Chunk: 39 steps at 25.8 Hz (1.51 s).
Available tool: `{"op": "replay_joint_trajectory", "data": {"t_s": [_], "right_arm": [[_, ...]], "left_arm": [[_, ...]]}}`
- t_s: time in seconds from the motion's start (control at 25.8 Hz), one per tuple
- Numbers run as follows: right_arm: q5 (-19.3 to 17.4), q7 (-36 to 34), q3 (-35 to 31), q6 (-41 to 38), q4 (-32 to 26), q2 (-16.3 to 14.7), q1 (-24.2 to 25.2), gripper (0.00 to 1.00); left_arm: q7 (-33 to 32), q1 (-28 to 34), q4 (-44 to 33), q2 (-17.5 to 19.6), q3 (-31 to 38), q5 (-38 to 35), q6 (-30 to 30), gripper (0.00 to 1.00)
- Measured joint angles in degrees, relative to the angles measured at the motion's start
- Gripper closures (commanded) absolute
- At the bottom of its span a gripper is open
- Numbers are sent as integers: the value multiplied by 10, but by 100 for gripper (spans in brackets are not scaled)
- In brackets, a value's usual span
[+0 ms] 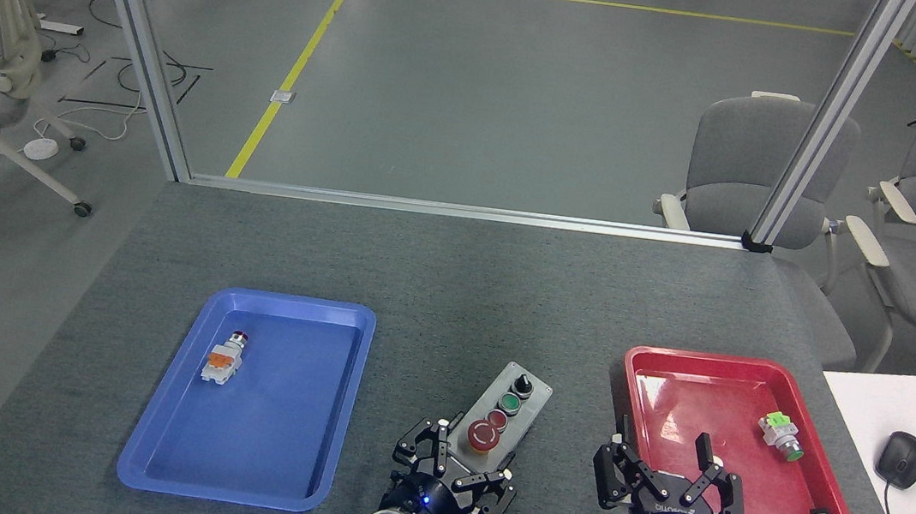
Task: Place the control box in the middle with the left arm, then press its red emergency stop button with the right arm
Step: 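Lift the control box and carry it to the table middle, then release the control box and withdraw the left gripper, then move the right gripper onto the red button and press it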
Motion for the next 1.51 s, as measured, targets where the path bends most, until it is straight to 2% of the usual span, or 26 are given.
{"op": "replay_joint_trajectory", "data": {"t_s": [0.08, 0.19, 0.54, 0.62, 0.85, 0.97, 1.09, 1.2, 1.32, 1.43, 1.51], "right_arm": [[0, 0, 0, 0, 0, 1, 1, 3], [0, 0, 0, 0, 0, 1, 1, 3], [0, 0, 1, -3, 0, 3, 1, 3], [0, 0, 1, -3, 0, 3, 2, 3], [0, -1, 4, -12, 0, 5, 3, 4], [0, -2, 11, -21, 2, 9, 4, 5], [0, 0, 21, -24, 3, 15, 4, 9], [0, 2, 35, -26, 4, 20, 4, 19], [0, 3, 57, -23, 7, 23, 3, 37], [0, 4, 86, -21, 23, 28, -3, 41], [1, 4, 104, -18, 36, 33, -14, 48]], "left_arm": [[0, 0, 0, 0, -1, 0, 5, 26], [0, 0, -3, 0, -1, 0, 15, 4], [4, 10, -39, 8, 1, 0, 13, 1], [2, 22, -69, 33, 3, 0, 8, 1], [1, 91, -200, 167, 30, 34, -28, 1], [2, 135, -258, 221, 83, 69, -60, 1], [3, 175, -299, 247, 164, 91, -113, 1], [4, 200, -322, 254, 272, 100, -169, 1], [4, 209, -329, 253, 377, 106, -206, 1], [5, 207, -327, 249, 451, 125, -217, 1], [5, 201, -321, 247, 476, 151, -216, 1]]}}
